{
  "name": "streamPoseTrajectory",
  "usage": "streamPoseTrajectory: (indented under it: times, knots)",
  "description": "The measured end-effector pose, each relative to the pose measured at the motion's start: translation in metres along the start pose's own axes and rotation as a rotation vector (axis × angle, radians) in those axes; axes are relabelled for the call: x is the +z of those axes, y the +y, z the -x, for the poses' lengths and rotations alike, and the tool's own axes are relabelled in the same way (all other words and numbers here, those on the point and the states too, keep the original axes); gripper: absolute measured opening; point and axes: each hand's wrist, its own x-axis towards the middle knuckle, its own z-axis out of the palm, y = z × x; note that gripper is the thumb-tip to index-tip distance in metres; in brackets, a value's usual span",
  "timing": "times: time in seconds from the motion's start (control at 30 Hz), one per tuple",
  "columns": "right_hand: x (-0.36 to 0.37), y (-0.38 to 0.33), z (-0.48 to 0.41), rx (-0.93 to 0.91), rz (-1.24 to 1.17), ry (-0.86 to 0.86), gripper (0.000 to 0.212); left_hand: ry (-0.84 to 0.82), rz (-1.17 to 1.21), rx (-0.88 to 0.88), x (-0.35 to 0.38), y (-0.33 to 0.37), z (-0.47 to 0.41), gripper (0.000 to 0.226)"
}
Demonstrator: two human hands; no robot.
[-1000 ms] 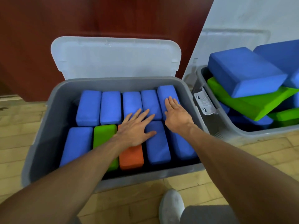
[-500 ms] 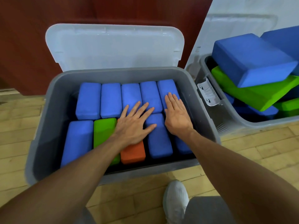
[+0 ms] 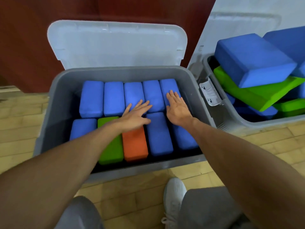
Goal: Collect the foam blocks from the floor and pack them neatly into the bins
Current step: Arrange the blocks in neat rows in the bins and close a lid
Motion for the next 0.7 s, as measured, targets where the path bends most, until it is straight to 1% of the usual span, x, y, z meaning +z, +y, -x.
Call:
streamPoseTrajectory:
  times: [0.03,0.07,0.13,0.2,0.27,0.33,0.4,0.43,0.47,0.5,0.57,0.7]
  knots:
    - [-0.007,-0.004,0.000,0.029,-0.009,-0.057,0.059,0.007,0.070,0.000,-0.008,-0.003,0.005,0.075]
    - [-0.012,-0.009,0.001,0.057,0.004,-0.105,0.060,0.043,0.078,0.010,-0.015,-0.008,0.014,0.078]
    - [-0.017,-0.022,0.006,0.092,0.068,-0.147,0.066,0.164,-0.030,0.026,-0.025,-0.026,0.039,0.082]
    - [-0.015,-0.043,0.016,0.041,0.116,-0.128,0.073,0.268,-0.144,-0.016,-0.031,-0.052,0.067,0.080]
    - [-0.008,-0.067,0.026,-0.118,0.150,-0.132,0.078,0.345,-0.162,-0.151,-0.035,-0.073,0.093,0.083]
    - [0.002,-0.088,0.034,-0.225,0.154,-0.214,0.086,0.405,-0.087,-0.349,-0.032,-0.082,0.115,0.095]
    - [0.013,-0.097,0.039,-0.231,0.162,-0.292,0.096,0.407,0.095,-0.552,-0.029,-0.083,0.126,0.103]
    - [0.016,-0.098,0.040,-0.222,0.174,-0.310,0.100,0.373,0.174,-0.620,-0.027,-0.083,0.127,0.104]
    - [0.016,-0.096,0.040,-0.212,0.181,-0.317,0.101,0.324,0.204,-0.653,-0.025,-0.084,0.126,0.102]
    - [0.014,-0.093,0.040,-0.201,0.178,-0.321,0.101,0.288,0.198,-0.660,-0.024,-0.085,0.124,0.096]
    - [0.008,-0.089,0.037,-0.184,0.153,-0.339,0.100,0.302,0.169,-0.639,-0.024,-0.088,0.123,0.086]
    - [0.008,-0.089,0.035,-0.167,0.132,-0.342,0.098,0.357,0.188,-0.565,-0.019,-0.094,0.126,0.088]
